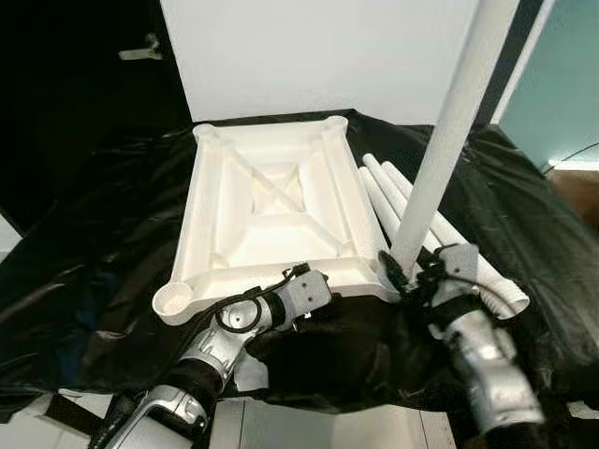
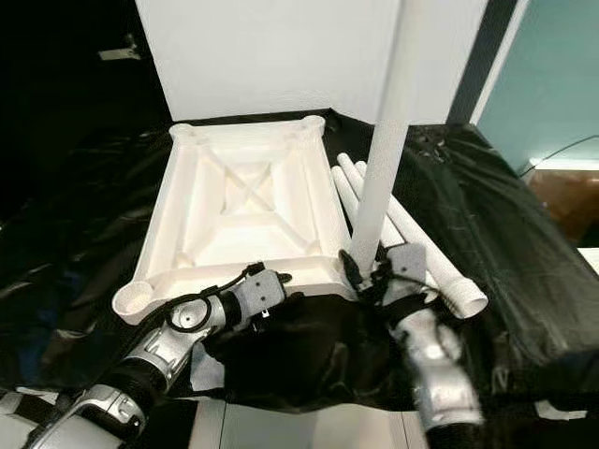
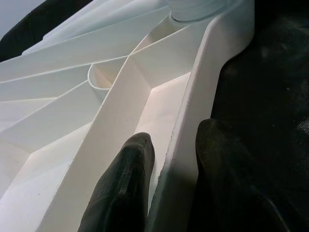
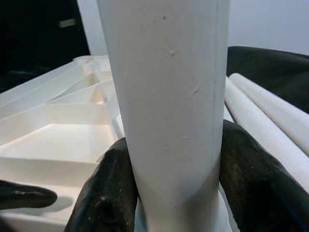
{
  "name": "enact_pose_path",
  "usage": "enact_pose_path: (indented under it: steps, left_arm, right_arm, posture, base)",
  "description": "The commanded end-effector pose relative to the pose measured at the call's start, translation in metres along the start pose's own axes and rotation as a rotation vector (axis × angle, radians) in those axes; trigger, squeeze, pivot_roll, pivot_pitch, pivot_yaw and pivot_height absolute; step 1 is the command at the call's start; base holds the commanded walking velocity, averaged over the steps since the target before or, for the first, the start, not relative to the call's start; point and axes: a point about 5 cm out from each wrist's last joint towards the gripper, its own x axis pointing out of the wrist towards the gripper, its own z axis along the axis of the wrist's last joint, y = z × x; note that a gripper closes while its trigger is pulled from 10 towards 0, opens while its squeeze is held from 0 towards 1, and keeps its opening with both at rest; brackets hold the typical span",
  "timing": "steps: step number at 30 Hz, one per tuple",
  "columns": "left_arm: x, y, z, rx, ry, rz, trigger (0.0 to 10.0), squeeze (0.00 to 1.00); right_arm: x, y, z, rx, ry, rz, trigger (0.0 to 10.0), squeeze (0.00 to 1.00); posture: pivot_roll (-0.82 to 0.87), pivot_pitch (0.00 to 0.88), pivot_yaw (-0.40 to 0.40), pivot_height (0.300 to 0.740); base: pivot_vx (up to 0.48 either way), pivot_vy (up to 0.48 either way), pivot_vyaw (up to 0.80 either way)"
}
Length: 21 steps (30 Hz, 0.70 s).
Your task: Building children table
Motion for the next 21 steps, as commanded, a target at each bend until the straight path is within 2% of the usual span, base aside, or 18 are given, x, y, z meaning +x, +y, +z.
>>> enact_pose_path:
  steps: [1, 5, 8, 9, 10, 11, 14, 15, 16, 19, 20, 21]
  left_arm:
    - [-0.001, -0.021, -0.021, -0.060, 0.101, -0.070, 10.0, 0.00]
    - [0.000, -0.020, -0.020, -0.057, 0.098, -0.071, 10.0, 0.00]
    - [0.001, -0.019, -0.019, -0.056, 0.097, -0.071, 10.0, 0.00]
    - [0.001, -0.019, -0.019, -0.055, 0.096, -0.071, 10.0, 0.00]
    - [0.001, -0.019, -0.019, -0.055, 0.096, -0.071, 10.0, 0.00]
    - [0.002, -0.019, -0.018, -0.055, 0.094, -0.070, 10.0, 0.00]
    - [0.002, -0.020, -0.018, -0.057, 0.094, -0.069, 10.0, 0.00]
    - [0.002, -0.020, -0.019, -0.059, 0.094, -0.067, 10.0, 0.00]
    - [0.002, -0.020, -0.019, -0.059, 0.094, -0.067, 10.0, 0.00]
    - [0.002, -0.022, -0.019, -0.063, 0.096, -0.067, 10.0, 0.00]
    - [0.002, -0.022, -0.019, -0.064, 0.096, -0.067, 10.0, 0.00]
    - [0.002, -0.022, -0.019, -0.064, 0.097, -0.067, 10.0, 0.00]
  right_arm:
    - [-0.008, 0.007, -0.020, 0.017, 0.087, -0.068, 0.0, 0.00]
    - [-0.006, 0.013, -0.019, 0.035, 0.066, -0.145, 0.0, 0.00]
    - [-0.004, 0.014, -0.019, 0.036, 0.069, -0.146, 0.0, 0.00]
    - [-0.002, 0.015, -0.019, 0.035, 0.076, -0.142, 1.1, 0.00]
    - [-0.002, 0.015, -0.019, 0.035, 0.076, -0.142, 1.1, 0.00]
    - [0.000, 0.017, -0.019, 0.022, 0.079, -0.114, 10.0, 0.00]
    - [0.003, 0.020, -0.018, 0.008, 0.080, -0.059, 10.0, 0.00]
    - [0.003, 0.019, -0.017, -0.004, 0.083, -0.033, 10.0, 1.00]
    - [0.003, 0.019, -0.017, -0.004, 0.083, -0.033, 10.0, 1.00]
    - [0.000, 0.006, -0.018, -0.049, 0.103, 0.023, 10.0, 1.00]
    - [-0.001, 0.002, -0.019, -0.063, 0.108, 0.035, 10.0, 0.45]
    - [-0.001, 0.000, -0.019, -0.072, 0.109, 0.038, 10.0, 0.45]
  posture:
    - [-0.05, 0.021, 0.002, 0.740]
    - [-0.05, 0.017, 0.003, 0.740]
    - [-0.05, 0.017, 0.002, 0.740]
    - [-0.05, 0.017, 0.002, 0.740]
    - [-0.05, 0.017, 0.002, 0.740]
    - [-0.05, 0.017, -0.003, 0.740]
    - [-0.05, 0.017, -0.009, 0.740]
    - [-0.05, 0.016, -0.012, 0.740]
    - [-0.05, 0.016, -0.012, 0.740]
    - [-0.05, 0.014, -0.020, 0.740]
    - [-0.05, 0.013, -0.022, 0.740]
    - [-0.05, 0.013, -0.022, 0.740]
  base:
    - [0.000, 0.000, 0.00]
    - [0.000, 0.000, 0.00]
    - [0.000, 0.000, 0.00]
    - [0.000, 0.000, 0.00]
    - [0.000, 0.000, 0.00]
    - [0.000, 0.000, 0.00]
    - [0.000, 0.000, 0.00]
    - [0.000, 0.000, 0.00]
    - [0.000, 0.000, 0.00]
    - [0.000, 0.000, 0.00]
    - [0.000, 0.000, 0.00]
    - [0.000, 0.000, 0.00]
